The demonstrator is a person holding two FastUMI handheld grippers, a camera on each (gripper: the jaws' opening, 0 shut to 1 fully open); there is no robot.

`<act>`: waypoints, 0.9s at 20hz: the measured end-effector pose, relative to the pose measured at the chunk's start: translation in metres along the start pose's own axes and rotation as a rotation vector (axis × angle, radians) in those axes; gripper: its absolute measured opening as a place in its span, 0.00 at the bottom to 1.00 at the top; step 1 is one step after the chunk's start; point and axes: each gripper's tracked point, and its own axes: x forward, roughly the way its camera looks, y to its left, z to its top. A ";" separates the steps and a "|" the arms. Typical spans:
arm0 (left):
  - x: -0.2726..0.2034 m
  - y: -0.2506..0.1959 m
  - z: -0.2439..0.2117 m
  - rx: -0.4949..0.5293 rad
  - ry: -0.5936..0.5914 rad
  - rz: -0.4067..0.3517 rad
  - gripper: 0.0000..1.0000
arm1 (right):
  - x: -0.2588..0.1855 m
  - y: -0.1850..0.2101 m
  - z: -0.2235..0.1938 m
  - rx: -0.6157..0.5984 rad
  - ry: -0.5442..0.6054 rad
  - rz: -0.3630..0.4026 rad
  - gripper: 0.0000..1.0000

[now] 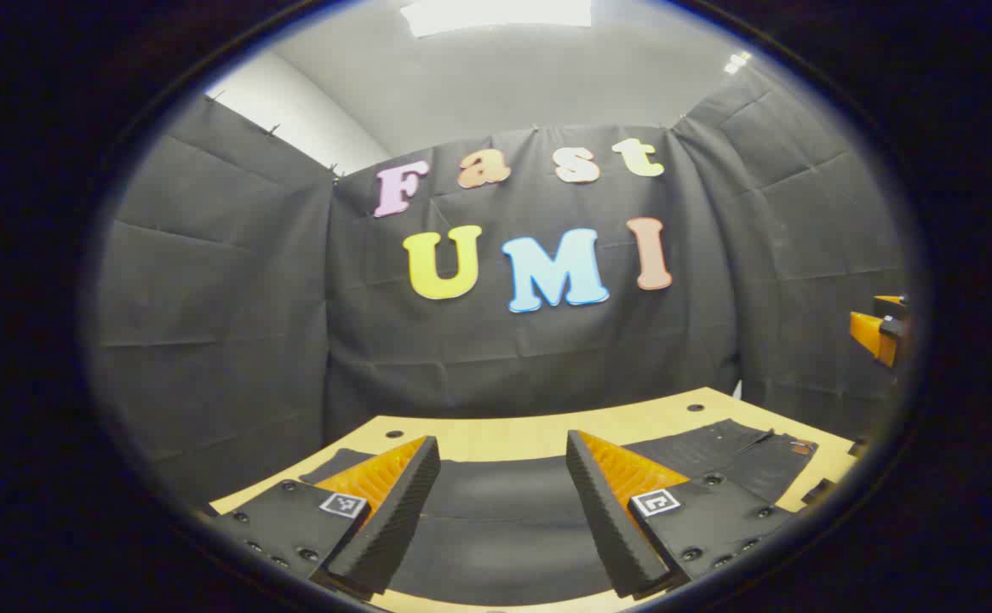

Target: Grasp the waist and the cuffs of the jeans and fold them to make the two legs overlap; first hold the waist and fold one-third of the jeans toward the cuffs, then hold the cuffs and fold the remaining one-third in the same direction to finish folding.

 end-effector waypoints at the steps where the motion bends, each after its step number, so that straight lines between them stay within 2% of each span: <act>1: 0.005 0.016 0.006 -0.004 -0.001 0.014 0.96 | -0.001 0.005 0.005 -0.009 -0.005 0.006 0.94; 2: 0.009 0.031 0.013 -0.008 -0.009 0.032 0.93 | -0.001 0.010 0.010 -0.022 -0.011 0.012 0.94; 5: 0.023 0.064 0.022 -0.016 -0.012 0.079 0.96 | 0.006 0.021 0.022 -0.062 -0.035 0.040 0.93; 9: 0.044 0.096 0.026 -0.069 -0.008 0.163 0.96 | 0.019 0.035 0.018 -0.040 -0.016 0.098 0.94; 12: 0.051 0.121 0.032 -0.092 -0.023 0.232 0.94 | 0.029 0.025 0.009 -0.103 0.006 0.083 0.94; 14: 0.053 0.140 0.037 -0.068 -0.035 0.274 1.00 | 0.033 0.025 0.009 -0.144 -0.008 0.087 0.94; 15: 0.055 0.145 0.039 -0.058 -0.035 0.288 0.97 | 0.036 0.024 0.011 -0.174 -0.022 0.085 0.94; 18: 0.059 0.162 0.037 -0.057 -0.021 0.309 0.96 | 0.039 0.027 0.003 -0.225 -0.022 0.082 0.94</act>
